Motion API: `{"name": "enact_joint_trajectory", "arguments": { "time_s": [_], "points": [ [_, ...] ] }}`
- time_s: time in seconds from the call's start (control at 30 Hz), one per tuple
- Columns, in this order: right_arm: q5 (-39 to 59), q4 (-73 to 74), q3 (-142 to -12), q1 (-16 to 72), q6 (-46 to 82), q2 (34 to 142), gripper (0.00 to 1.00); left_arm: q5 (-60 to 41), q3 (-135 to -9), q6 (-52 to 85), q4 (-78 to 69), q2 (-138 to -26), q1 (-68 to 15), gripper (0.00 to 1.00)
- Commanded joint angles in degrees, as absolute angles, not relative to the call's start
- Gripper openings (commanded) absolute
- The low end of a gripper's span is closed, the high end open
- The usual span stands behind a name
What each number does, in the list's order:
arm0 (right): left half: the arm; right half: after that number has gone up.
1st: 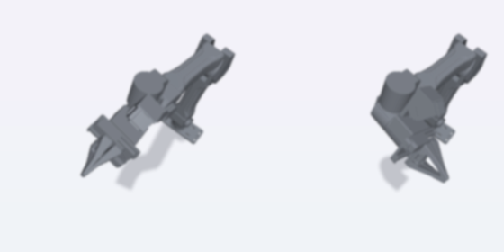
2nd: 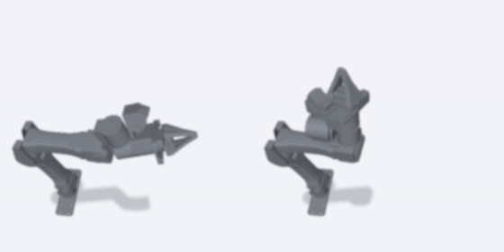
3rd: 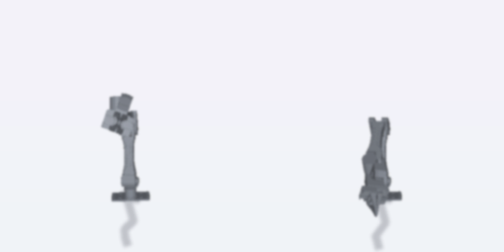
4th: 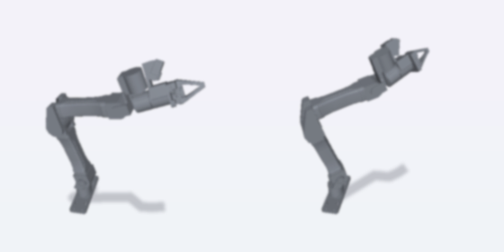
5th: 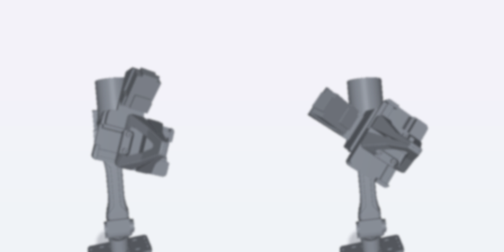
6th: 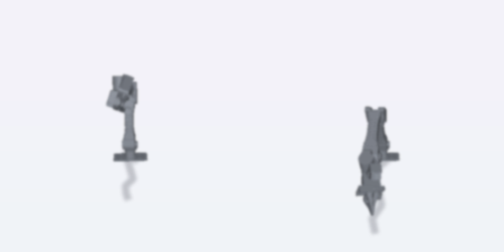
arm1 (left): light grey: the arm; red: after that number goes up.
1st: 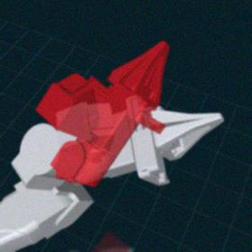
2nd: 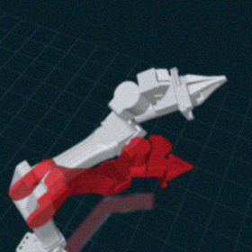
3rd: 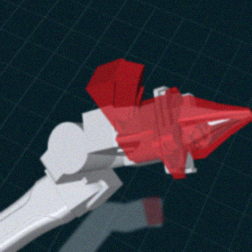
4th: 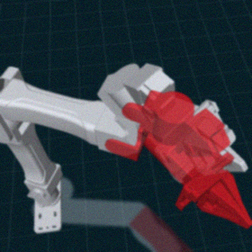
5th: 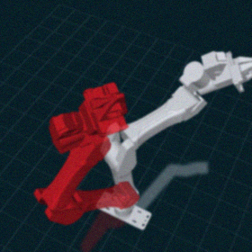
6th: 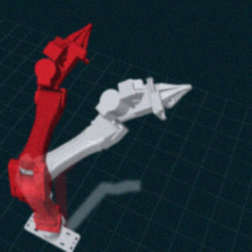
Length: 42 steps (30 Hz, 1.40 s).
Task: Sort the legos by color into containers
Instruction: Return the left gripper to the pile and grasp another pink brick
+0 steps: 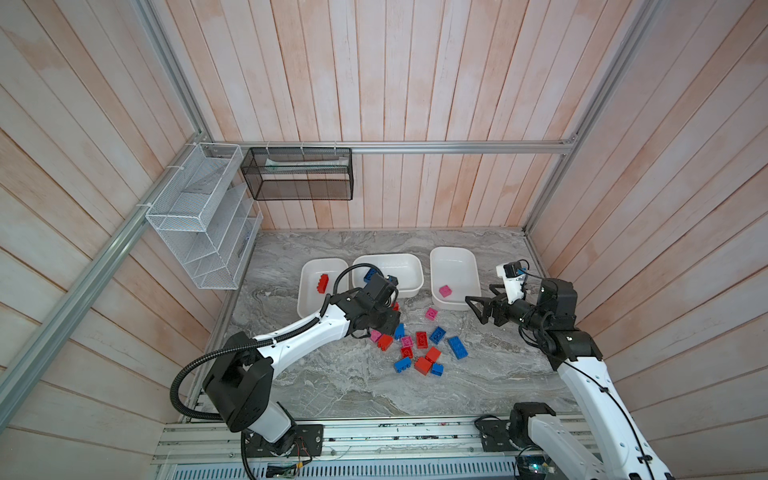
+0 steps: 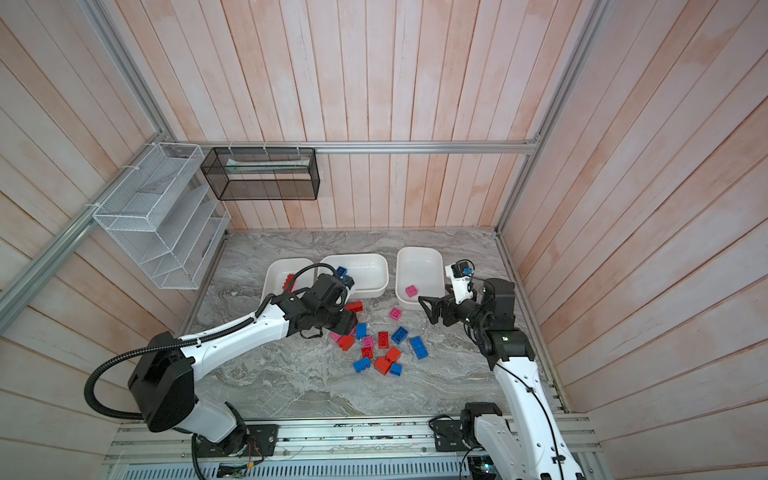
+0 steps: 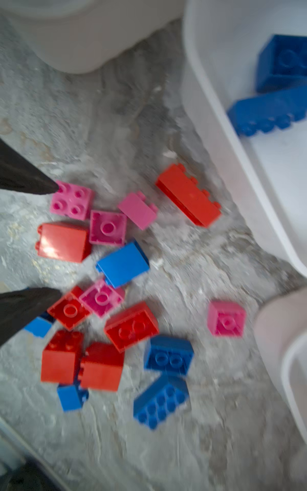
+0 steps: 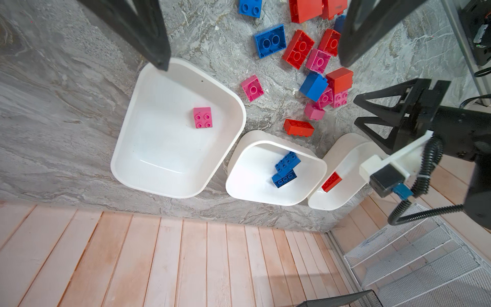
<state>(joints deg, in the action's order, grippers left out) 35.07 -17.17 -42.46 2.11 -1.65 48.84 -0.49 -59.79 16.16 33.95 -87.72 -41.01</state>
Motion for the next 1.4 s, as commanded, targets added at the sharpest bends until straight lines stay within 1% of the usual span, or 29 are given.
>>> {"name": "enact_joint_trajectory", "arguments": {
  "time_s": [0.0, 0.07, 0.17, 0.3, 0.73, 1.07, 1.13, 1.2, 1.27, 1.37],
  "points": [
    [36.68, -16.71, -42.29, 2.61, -2.2, 48.82, 0.98, 2.89, -57.05, 16.73, 34.87, -86.0, -38.5, 0.56],
    [36.74, -16.52, -42.2, 2.86, -2.18, 49.05, 0.98, 3.01, -55.87, 16.06, 33.46, -86.89, -37.49, 0.53],
    [36.72, -16.7, -42.06, 3.06, -2.21, 49.16, 0.98, 2.79, -55.84, 14.98, 31.85, -88.98, -37.27, 0.52],
    [36.63, -16.89, -41.93, 3.17, -2.34, 49.08, 0.98, 0.1, -56.85, 13.79, 29.98, -92.35, -37.26, 0.5],
    [37.27, -16.39, -41.5, 3.21, -2.36, 49.75, 0.98, -4.65, -56.43, 12.78, 27.26, -94.93, -38.82, 0.5],
    [37.33, -16.7, -41.51, 3.39, -2.45, 49.56, 0.98, -2.44, -56.73, 12.42, 28.3, -98.36, -39.52, 0.49],
    [37.29, -16.62, -41.41, 3.41, -2.35, 49.54, 0.98, -2.64, -56.82, 12.33, 28.22, -98.35, -39.48, 0.46],
    [37.31, -16.52, -41.31, 3.37, -2.21, 49.5, 0.98, -2.64, -57.02, 12.26, 28.21, -98.51, -39.47, 0.37],
    [37.44, -16.55, -41.27, 3.36, -2.19, 49.48, 0.98, -2.37, -57.2, 12.3, 28.22, -98.29, -39.46, 0.32],
    [37.18, -16.78, -41.39, 3.39, -2.24, 49.19, 0.98, -2.37, -57.81, 12.17, 29.1, -97.0, -39.47, 0.3]
  ]
}}
